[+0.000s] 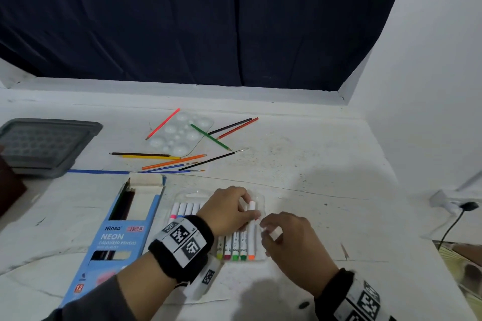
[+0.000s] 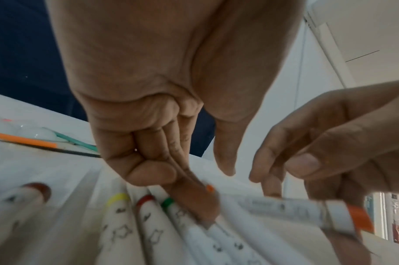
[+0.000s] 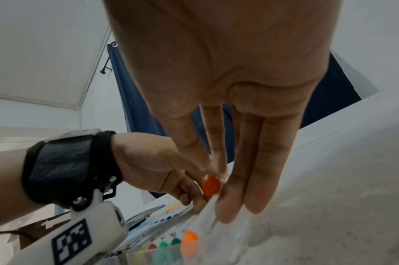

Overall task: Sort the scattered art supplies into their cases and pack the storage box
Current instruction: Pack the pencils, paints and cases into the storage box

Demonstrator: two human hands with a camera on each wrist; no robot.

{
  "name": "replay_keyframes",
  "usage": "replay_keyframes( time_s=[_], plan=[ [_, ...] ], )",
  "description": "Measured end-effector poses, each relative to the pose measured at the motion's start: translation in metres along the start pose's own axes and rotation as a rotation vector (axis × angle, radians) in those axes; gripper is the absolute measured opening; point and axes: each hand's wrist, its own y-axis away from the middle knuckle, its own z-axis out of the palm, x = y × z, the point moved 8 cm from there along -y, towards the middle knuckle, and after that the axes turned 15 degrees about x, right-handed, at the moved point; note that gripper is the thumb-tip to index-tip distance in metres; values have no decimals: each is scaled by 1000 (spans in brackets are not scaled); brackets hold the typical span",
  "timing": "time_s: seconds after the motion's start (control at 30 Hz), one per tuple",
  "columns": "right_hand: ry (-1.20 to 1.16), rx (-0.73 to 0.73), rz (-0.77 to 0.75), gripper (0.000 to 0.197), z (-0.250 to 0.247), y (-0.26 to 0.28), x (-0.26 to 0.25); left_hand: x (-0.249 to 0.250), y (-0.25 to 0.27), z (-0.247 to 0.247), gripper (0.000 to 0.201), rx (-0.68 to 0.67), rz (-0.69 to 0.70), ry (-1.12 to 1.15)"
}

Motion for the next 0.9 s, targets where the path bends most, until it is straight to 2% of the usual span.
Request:
replay_keyframes(
  time_s=[0.17,0.33,0.5,0.6,0.73,0.9],
  plan=[
    [22,-100,-3,15,-10,-9,4,2,8,-9,53,-64,125,-219],
    [170,-311,-148,42,-3,-23,-3,5,16,-2,67,-185,250,-340],
    [352,-449,-200,63,14,-32,0,4,15,0,73,-168,241,-368],
    [428,-453,-184,64,19,-37,2,7,12,1,73,-145,245,-413],
    [489,-468,-174,82,24,-45,0,9,8,4,72,-146,248,-468],
    [531,-526,-218,72,28,-48,-13,8,1,2,72,-130,248,-473]
  ],
)
